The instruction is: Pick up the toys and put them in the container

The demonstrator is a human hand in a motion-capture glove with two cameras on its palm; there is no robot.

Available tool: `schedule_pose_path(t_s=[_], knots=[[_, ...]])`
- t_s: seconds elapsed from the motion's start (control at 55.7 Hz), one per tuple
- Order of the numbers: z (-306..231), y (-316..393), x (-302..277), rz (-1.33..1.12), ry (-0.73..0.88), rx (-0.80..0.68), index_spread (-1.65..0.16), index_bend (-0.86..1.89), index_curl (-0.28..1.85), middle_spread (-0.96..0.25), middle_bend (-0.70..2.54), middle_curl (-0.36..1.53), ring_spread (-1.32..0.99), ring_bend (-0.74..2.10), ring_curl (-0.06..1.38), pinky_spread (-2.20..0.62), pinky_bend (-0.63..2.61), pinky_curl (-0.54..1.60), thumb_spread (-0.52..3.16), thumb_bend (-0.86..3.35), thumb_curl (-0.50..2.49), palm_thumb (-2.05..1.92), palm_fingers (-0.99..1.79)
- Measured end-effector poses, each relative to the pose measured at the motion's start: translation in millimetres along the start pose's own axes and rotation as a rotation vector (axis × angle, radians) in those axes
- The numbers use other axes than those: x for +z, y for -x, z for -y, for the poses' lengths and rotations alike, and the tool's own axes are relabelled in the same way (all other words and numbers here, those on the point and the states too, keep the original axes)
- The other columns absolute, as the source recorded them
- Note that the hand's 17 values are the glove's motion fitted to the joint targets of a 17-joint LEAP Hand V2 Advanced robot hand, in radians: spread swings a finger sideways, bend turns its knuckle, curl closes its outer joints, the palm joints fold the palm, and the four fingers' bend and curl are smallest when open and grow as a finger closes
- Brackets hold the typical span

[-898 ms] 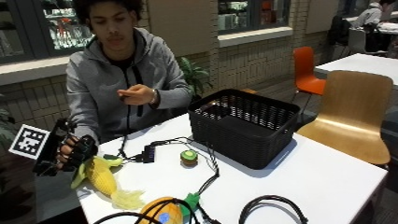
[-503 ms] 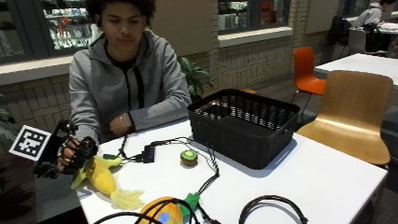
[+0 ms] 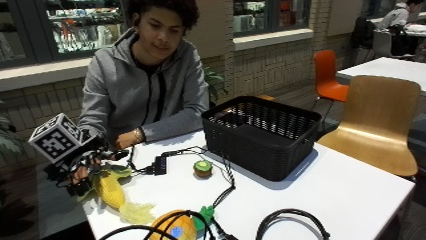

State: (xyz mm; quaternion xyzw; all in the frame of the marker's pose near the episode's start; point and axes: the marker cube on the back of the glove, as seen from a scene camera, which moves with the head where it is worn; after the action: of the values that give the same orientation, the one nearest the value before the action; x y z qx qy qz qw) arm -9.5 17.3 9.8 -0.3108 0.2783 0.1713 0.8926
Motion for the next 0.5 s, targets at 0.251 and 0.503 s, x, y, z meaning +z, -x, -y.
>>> schedule_pose_path(t_s=[0.251,0.503], knots=[[6,21,21,-0.270,0.214,0.105,-0.28,0.03,0.11,0.00,0.44,0.27,-0.16,0.81,0.29,-0.04,1.12,0.46,1.09,0.05,0.21,-0.05,-0.18],[17,13,37,-0.354,0.189,0.198,-0.28,0.00,0.04,0.01,0.38,0.31,-0.14,0.94,0.32,-0.10,1.31,0.48,1.25,0.06,0.27,0.12,-0.06]])
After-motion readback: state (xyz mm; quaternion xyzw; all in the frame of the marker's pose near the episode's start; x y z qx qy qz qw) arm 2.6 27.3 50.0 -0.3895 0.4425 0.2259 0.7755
